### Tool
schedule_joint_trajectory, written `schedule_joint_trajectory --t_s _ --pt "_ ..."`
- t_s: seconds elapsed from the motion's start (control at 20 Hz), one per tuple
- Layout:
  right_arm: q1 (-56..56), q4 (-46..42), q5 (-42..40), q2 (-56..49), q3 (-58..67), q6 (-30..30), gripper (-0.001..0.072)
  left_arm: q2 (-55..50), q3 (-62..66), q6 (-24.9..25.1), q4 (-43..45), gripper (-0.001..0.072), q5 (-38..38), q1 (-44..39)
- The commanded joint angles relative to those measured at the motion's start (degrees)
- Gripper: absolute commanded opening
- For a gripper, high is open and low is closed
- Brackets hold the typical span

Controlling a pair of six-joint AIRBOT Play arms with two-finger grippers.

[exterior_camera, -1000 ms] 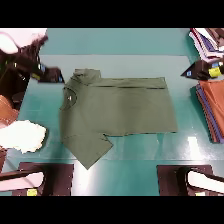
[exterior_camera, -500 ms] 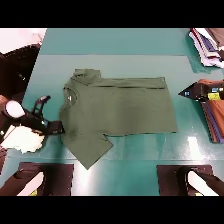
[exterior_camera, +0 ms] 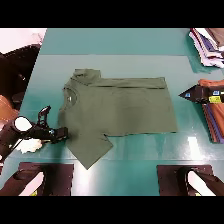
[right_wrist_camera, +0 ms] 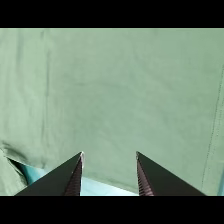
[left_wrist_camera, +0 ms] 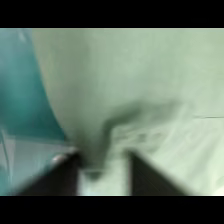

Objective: Fold the shirts.

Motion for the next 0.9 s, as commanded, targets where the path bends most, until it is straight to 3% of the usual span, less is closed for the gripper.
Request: schedule_joint_trajectory --t_s 0.0,0.2,0.5,0.85 --pt "-1.3 -2.3 2.0 0.1 -0.1 0.0 0.0372 0.2 0.5 0.0 -1.6 0.0028 0.8 0.0" --pt "-10.9 -8.1 9.0 -1.9 -1.0 0.2 0.0372 0.2 7.9 2.6 -1.2 0.0028 -1.4 0.0" --pt "-24.9 -8.1 4.4 -9.2 -20.1 0.1 0.0388 0.2 11.4 5.6 -1.8 0.0028 -0.7 0.0" --pt "-18.2 0.3 -6.6 -18.4 -27.1 -1.4 0.0387 0.2 11.4 5.5 -2.2 0.0029 0.4 0.0"
